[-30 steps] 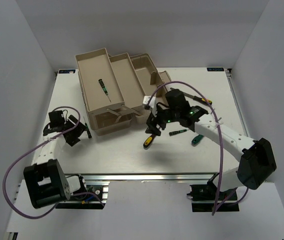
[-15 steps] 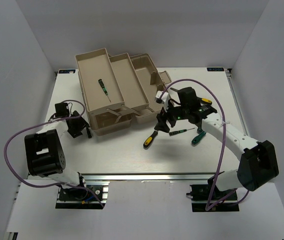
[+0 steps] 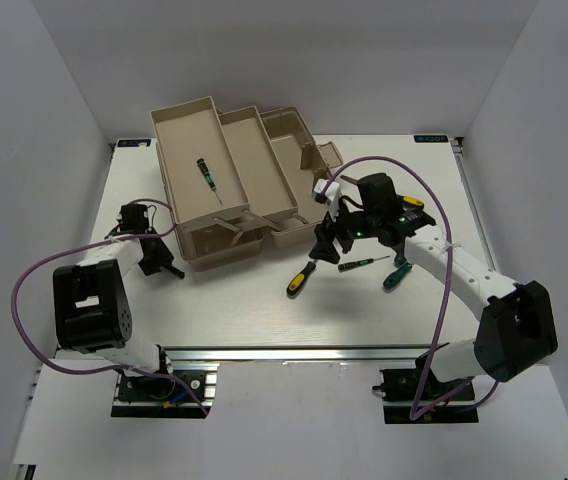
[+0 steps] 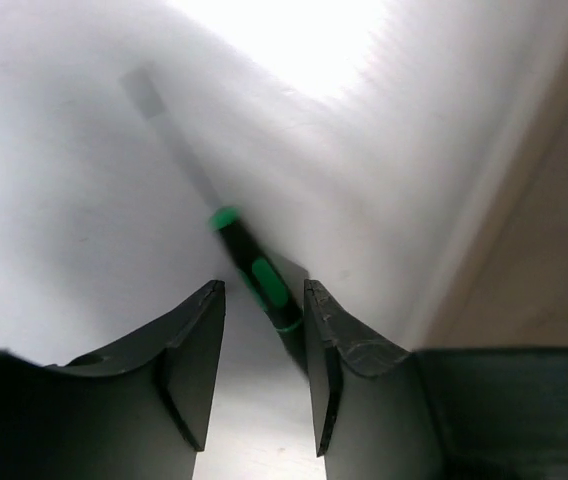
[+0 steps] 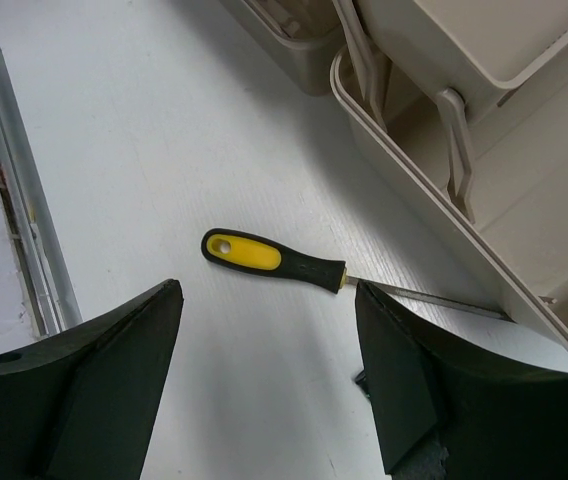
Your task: Sort the tools into containers
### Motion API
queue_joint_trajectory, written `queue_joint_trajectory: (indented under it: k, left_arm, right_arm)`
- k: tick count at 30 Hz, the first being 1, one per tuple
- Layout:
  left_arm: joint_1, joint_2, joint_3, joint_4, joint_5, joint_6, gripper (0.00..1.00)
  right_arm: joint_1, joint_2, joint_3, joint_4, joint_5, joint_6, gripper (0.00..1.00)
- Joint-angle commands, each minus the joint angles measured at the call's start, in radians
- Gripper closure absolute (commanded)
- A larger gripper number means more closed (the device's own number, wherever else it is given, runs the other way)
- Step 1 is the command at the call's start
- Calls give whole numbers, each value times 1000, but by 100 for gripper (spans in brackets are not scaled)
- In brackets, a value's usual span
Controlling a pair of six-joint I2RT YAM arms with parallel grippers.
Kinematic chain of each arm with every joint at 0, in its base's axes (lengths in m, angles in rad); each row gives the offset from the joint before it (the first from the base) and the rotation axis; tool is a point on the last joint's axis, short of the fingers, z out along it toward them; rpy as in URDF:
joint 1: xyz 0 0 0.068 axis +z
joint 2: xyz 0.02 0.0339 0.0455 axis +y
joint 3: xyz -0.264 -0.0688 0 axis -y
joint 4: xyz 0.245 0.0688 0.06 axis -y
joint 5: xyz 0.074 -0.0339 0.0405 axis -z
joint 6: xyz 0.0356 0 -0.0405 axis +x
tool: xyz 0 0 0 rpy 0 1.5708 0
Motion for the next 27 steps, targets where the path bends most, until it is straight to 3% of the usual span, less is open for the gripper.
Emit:
queue_joint_trajectory:
  k: [1,9,15,22,25,26,27]
  left_arm:
    - [-4,27,-76,-147,-96,29,53]
    - [-3,-13,-102,-185,-99,-30,59]
    - [16,-44,-127,-164,36,-111,100]
    - [20,-395,5,-283,86,-209,100]
    - [22,-562,80,-296,82,-215,100]
    - [20,-594,128,-297,81,-220,100]
    - [20,-640,154,-305,76,-225,100]
  right_arm:
    - [-4,-24,32,37,-29,25,25]
    - [-8,-45,40,40,-31,33,25]
    - [-13,-62,41,34,-43,30,25]
    - [-42,-105,40,0,-34,5,25]
    - [-79,-117,17,-5,-57,7,40]
    - [-88,-119,11,-11,-60,5,60]
    - [-97,-122,4,-9,-59,1,69]
